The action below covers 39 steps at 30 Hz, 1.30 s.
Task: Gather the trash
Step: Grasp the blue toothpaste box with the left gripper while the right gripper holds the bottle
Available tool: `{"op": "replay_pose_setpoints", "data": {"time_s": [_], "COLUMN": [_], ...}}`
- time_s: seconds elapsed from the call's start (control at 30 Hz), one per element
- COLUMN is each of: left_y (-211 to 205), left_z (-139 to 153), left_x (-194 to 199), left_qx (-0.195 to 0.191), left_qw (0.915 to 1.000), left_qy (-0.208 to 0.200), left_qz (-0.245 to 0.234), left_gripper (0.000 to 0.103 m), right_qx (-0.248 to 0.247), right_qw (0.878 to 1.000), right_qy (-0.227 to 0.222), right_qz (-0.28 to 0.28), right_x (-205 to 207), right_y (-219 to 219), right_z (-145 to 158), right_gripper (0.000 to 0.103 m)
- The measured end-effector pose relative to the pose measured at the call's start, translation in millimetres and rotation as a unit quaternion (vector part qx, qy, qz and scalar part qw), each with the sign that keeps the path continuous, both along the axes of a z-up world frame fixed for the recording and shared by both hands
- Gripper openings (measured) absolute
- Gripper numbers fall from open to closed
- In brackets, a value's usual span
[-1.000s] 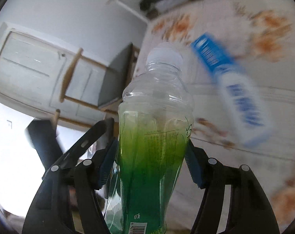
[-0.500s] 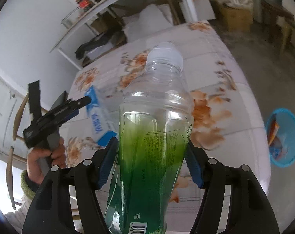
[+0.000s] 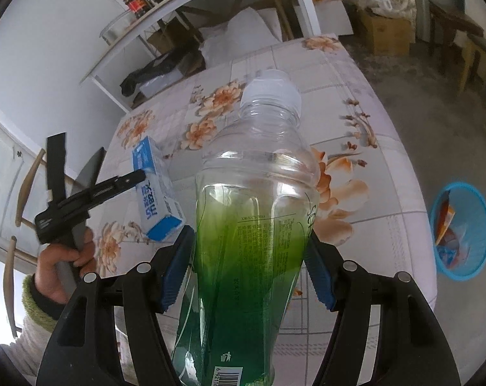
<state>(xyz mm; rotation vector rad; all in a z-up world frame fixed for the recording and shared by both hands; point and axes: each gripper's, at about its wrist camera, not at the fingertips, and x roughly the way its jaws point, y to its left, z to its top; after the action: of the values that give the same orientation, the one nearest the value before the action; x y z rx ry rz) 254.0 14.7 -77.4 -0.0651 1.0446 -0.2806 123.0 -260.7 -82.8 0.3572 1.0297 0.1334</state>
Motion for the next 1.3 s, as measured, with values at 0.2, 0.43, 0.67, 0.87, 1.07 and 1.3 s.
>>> {"op": "replay_pose_setpoints", "data": {"time_s": [0.2,0.43,0.67,0.87,1.07,1.3], "left_y": [-10.2,-7.7,-17.0,-27.9,-27.3,-25.3], "left_z": [3.0,17.9,-3.7,-13.7,-11.1,-9.3], "left_x": [-38.6,-29.1,36.4,43.2,16.6,-46.9], "left_qx": [0.017,-0.021,-0.021,0.021,0.024,0.005], "left_qw": [0.9966,0.9993,0.9970,0.9979,0.9990,0.9949], "left_qy": [-0.007,-0.001,0.055,0.039,0.038,0.064], "left_qz": [-0.081,-0.032,0.051,0.047,-0.005,-0.078], "left_gripper": [0.027,0.074,0.074,0.058,0.054,0.053], "right_qx": [-0.008,0.001,0.012,0.017,0.016,0.009], "right_qw": [1.000,1.000,1.000,1.000,1.000,1.000], "right_qy": [0.008,0.004,-0.001,-0.003,0.006,0.016], "right_qz": [0.010,0.003,-0.007,-0.015,-0.011,0.007], "right_x": [-3.9,-6.7,-8.2,-9.5,-5.0,-1.1], "right_y": [3.6,1.2,-3.1,-10.3,-13.0,-8.8], "right_z": [-4.8,-5.8,-3.7,-5.0,-11.8,-19.6], "right_gripper": [0.062,0.063,0.063,0.063,0.063,0.063]}}
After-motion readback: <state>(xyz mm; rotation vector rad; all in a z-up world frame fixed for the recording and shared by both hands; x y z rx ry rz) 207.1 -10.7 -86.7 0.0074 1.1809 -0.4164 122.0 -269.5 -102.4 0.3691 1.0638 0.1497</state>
